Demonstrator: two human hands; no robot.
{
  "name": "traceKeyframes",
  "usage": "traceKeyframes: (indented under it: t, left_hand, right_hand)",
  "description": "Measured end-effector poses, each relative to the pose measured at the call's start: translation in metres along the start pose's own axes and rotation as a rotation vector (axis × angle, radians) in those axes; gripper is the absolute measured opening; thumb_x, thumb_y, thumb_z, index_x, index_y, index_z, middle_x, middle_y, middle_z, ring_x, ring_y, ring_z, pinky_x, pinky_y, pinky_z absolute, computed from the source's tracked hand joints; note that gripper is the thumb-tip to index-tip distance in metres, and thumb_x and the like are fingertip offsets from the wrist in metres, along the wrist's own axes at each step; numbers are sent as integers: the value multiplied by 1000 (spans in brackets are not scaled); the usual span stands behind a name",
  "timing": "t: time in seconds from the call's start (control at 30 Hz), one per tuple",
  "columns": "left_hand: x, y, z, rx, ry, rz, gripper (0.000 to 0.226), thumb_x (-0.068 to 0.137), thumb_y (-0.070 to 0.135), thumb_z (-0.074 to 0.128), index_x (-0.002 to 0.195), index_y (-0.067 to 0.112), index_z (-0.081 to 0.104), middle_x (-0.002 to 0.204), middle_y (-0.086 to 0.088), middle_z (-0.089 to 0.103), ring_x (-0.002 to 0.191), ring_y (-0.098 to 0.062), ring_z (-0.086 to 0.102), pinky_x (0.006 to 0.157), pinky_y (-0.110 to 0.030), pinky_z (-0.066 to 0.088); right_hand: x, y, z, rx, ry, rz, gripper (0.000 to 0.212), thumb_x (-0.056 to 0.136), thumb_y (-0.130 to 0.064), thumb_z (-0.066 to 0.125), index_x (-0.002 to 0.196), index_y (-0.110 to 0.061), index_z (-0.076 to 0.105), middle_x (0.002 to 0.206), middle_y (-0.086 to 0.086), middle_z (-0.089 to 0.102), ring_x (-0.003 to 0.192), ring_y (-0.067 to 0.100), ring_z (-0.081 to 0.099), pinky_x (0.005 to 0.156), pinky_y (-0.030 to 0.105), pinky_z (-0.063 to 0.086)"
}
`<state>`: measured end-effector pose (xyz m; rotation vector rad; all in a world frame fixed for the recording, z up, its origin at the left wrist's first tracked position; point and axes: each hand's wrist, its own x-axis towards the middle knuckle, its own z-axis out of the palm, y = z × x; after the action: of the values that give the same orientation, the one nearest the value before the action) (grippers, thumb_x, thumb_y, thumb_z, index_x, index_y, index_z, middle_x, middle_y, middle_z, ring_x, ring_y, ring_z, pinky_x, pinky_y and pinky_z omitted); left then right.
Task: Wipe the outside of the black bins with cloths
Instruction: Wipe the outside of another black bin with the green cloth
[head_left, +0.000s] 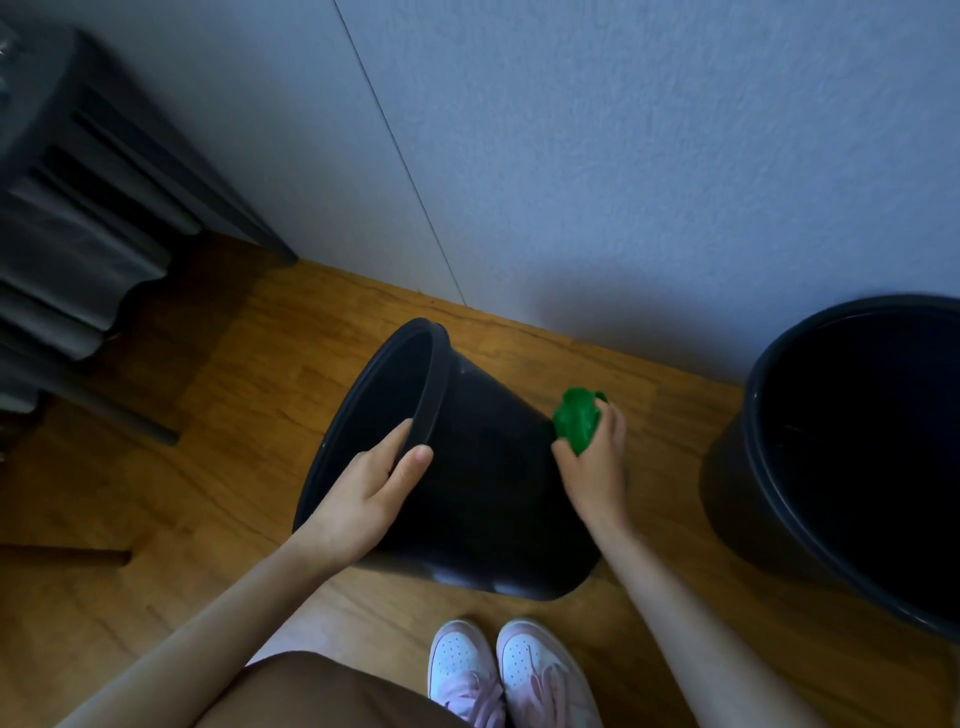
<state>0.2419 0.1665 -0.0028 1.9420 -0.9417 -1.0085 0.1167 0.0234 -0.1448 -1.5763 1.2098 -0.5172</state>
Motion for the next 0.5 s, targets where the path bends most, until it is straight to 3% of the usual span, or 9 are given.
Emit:
traceKeyframes:
  t: [0.07, 0.13, 0.2, 0.23, 0.3, 0.33, 0.43, 0.5]
  left_hand:
    - [-3, 1, 2, -44, -62, -15, 46, 82, 61, 47, 123, 44, 39, 116, 27, 61, 109, 1, 59, 90, -15, 48]
    - [-4, 3, 2, -110, -101, -49, 40, 82, 42, 47, 120, 47, 37, 109, 35, 61, 105, 8, 58, 82, -7, 46]
    - [2, 2, -3, -110, -92, -86, 44, 73, 29, 52, 116, 36, 47, 101, 19, 67, 95, -1, 64, 75, -12, 50]
    - [9, 0, -5, -83, -68, -101, 47, 65, 29, 56, 112, 26, 51, 95, 6, 67, 88, -6, 65, 71, -16, 51]
    - [19, 1, -8, -125, 6, -181, 52, 50, 35, 61, 99, 18, 54, 85, -2, 62, 83, -10, 63, 68, -19, 48]
    - [22, 0, -8, -175, 36, -229, 51, 52, 42, 63, 99, 21, 57, 88, -2, 64, 89, -13, 63, 73, -23, 47]
    - [21, 5, -3, -162, 64, -298, 41, 85, 48, 56, 120, 27, 55, 113, 2, 64, 108, -15, 60, 96, -36, 45]
    - [18, 9, -2, -108, 83, -260, 26, 94, 35, 49, 118, 27, 54, 111, 3, 65, 103, -10, 62, 91, -29, 48]
  right_hand:
    - [2, 12, -5, 3, 13, 43, 59, 85, -4, 58, 138, -6, 32, 147, 9, 24, 130, 25, 34, 95, 13, 23]
    - [-1, 16, -5, 14, 12, 35, 58, 84, -2, 57, 137, -7, 34, 147, 8, 25, 130, 23, 34, 93, 9, 20]
    - [-10, 17, -4, 18, 3, 6, 58, 82, 0, 59, 135, -7, 35, 147, 7, 26, 130, 21, 33, 94, 7, 18]
    - [-14, 17, -3, 23, 3, -11, 58, 82, 1, 60, 134, -7, 36, 147, 7, 27, 130, 21, 33, 93, 5, 17]
    - [-25, 17, -2, 45, 10, -42, 59, 81, 2, 61, 133, -6, 37, 147, 7, 28, 130, 20, 33, 92, 2, 17]
    - [-30, 17, -1, 58, 12, -55, 58, 80, 2, 62, 132, -7, 37, 146, 7, 28, 131, 20, 33, 93, 4, 19]
    - [-42, 15, 2, 90, 26, -101, 58, 77, 3, 63, 129, -8, 40, 144, 8, 32, 131, 22, 34, 101, 18, 24]
    - [-49, 11, 3, 124, 43, -119, 56, 77, 1, 63, 127, -10, 41, 142, 7, 35, 129, 22, 37, 102, 22, 28]
